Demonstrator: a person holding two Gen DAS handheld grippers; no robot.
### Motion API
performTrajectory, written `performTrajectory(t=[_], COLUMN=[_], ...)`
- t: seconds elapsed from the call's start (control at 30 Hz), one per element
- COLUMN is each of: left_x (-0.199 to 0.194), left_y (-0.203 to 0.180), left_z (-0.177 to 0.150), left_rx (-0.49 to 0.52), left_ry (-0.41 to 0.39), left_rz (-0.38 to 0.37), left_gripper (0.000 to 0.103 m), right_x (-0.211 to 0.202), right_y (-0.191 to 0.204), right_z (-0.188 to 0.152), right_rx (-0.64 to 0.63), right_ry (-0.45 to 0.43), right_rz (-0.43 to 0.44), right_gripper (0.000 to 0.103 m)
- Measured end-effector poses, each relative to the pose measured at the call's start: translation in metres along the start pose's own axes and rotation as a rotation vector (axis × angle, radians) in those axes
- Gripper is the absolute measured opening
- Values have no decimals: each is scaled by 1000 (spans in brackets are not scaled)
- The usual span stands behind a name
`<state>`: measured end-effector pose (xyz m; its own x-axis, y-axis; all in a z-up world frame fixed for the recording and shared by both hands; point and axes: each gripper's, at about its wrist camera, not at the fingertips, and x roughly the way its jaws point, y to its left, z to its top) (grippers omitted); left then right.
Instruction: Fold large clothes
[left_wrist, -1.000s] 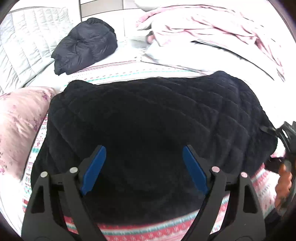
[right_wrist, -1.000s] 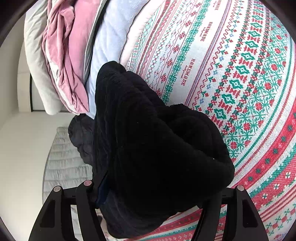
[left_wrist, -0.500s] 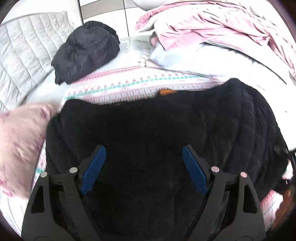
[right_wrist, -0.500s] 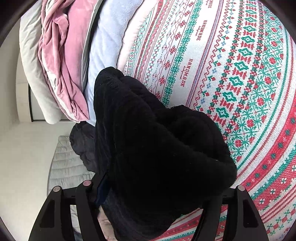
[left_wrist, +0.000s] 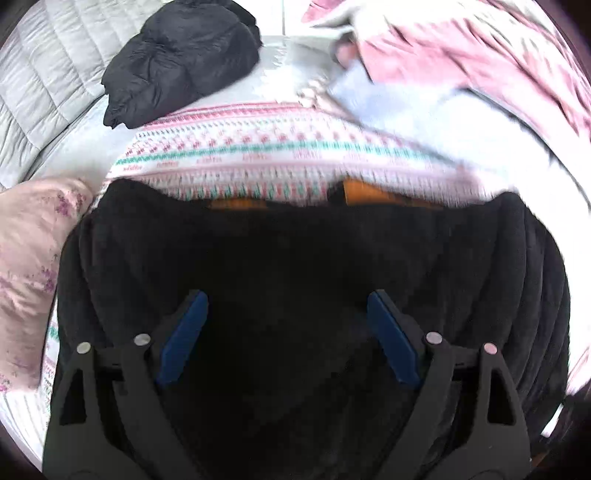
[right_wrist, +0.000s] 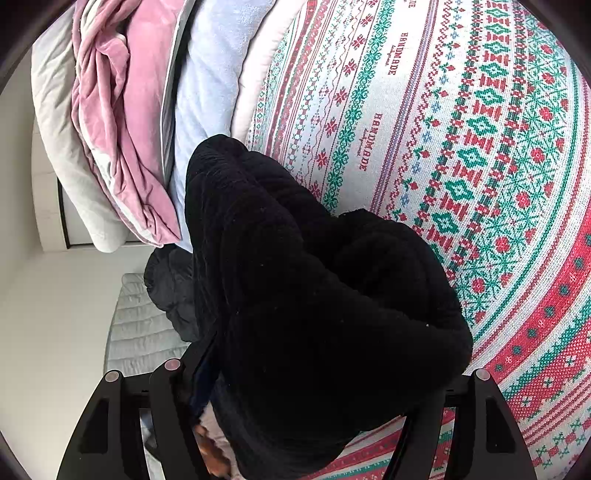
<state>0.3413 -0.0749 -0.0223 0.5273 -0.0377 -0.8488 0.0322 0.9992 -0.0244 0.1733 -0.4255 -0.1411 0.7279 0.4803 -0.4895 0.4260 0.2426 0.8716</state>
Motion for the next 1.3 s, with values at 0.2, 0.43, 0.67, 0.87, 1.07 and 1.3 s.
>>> performTrajectory(t=[0.2,0.43,0.67,0.87,1.07,1.3], left_x=[58,65,15,-56,-27,-28], left_y=[-24,-21,1,-8,-12,-11], left_z=[16,22,16,-50,-95,-99], left_rx=[18,-14,-69,119,205,191], left_ry=[120,141,75,-64,-35,-76], left_rz=[57,52,-72,-54,-22,-23], left_gripper=[93,95,93,93,97,98], right_x=[0,1,1,-1,0,2], right_y=[-2,-2,-8,-8,-6,-13], right_z=[2,4,9,7,1,2], right_rx=[0,1,16,9,2,27], right_ry=[7,21,31,23,8,2], right_rz=[4,5,8,5,-3,11], right_gripper=[74,74,74,74,74,74])
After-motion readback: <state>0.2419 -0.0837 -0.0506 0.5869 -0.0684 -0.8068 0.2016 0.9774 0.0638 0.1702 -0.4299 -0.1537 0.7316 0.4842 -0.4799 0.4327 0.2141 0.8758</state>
